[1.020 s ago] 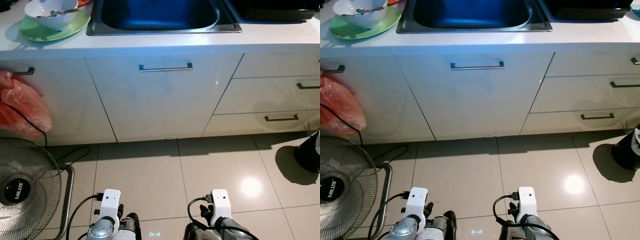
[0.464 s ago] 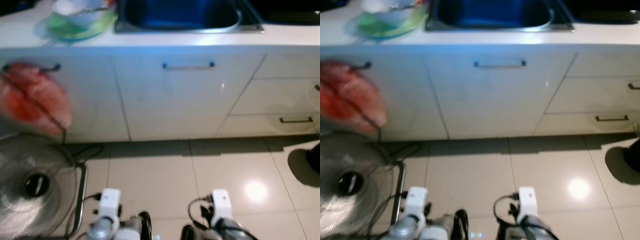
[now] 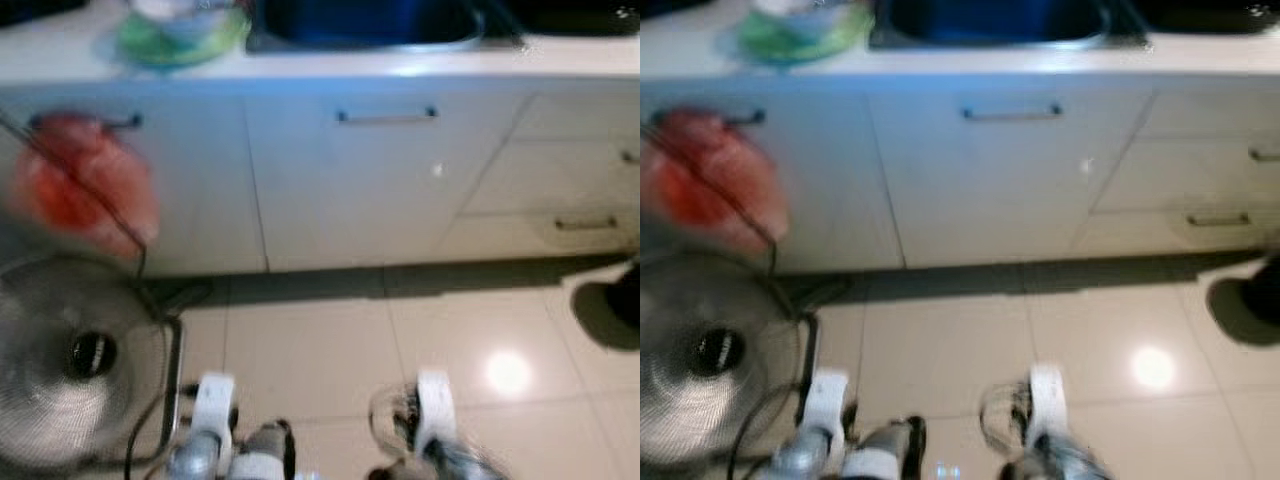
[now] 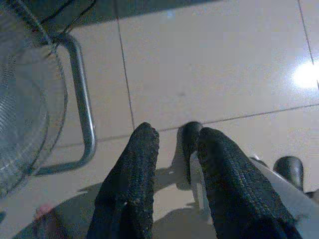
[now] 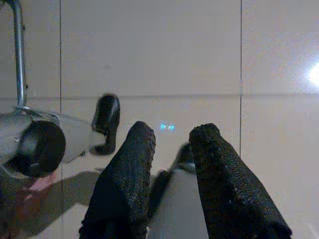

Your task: Kitchen organization

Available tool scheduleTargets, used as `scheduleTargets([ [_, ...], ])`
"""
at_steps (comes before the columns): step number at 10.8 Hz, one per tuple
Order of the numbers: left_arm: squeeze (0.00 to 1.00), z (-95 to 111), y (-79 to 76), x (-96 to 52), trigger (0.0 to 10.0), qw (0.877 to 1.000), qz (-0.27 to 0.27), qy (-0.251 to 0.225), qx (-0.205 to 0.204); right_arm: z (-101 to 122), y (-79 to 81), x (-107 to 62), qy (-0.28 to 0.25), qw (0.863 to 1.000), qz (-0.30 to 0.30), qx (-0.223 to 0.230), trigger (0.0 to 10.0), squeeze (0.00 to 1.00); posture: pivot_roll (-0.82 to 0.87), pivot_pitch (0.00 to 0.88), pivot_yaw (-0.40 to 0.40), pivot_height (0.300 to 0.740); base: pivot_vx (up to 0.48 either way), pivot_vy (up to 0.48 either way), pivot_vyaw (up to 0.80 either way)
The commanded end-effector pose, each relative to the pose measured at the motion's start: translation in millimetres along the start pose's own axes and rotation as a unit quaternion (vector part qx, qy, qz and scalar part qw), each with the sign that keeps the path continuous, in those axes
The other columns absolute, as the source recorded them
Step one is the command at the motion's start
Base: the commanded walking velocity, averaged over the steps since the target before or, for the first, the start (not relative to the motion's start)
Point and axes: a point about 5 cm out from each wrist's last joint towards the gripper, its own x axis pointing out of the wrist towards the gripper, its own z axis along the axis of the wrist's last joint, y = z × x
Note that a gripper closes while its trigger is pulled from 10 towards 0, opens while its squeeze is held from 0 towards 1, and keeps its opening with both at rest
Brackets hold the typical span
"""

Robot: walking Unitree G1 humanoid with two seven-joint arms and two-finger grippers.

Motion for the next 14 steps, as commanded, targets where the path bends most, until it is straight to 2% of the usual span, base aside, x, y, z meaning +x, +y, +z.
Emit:
scheduleTargets([
  [1,0.0,-16.1,-4.5,-4.4,10.0,1.0,-0.002,0.028,-0.01,-2.0,-6.3,-1.7,0.005,1.0,-0.009,0.001,10.0,0.0,0.15,0.203,-0.002,0.74,0.0,0.0,0.0],
  [5,0.0,-13.3,-2.4,-3.7,10.0,1.0,0.003,0.022,-0.01,-2.0,-6.6,-1.8,0.004,1.0,-0.008,0.001,10.0,0.0,0.15,0.205,-0.003,0.74,0.0,0.0,0.0],
  [7,0.0,-12.5,-0.3,-3.5,10.0,1.0,0.009,0.02,-0.009,-2.2,-6.4,-1.8,0.006,1.0,-0.006,-0.005,10.0,0.0,0.15,0.205,-0.005,0.74,0.291,0.0,0.0],
  [9,0.0,-12.6,-0.1,-3.5,10.0,1.0,0.009,0.021,-0.008,-1.9,-6.0,-1.7,0.006,1.0,-0.005,-0.009,10.0,0.0,0.15,0.205,-0.005,0.74,0.289,0.0,0.56],
  [14,0.0,-13.1,0.1,-3.8,10.0,1.0,0.008,0.021,-0.008,-3.4,-5.3,-1.8,0.008,1.0,-0.005,-0.006,10.0,0.0,0.15,0.208,-0.003,0.74,0.289,0.0,0.0],
])
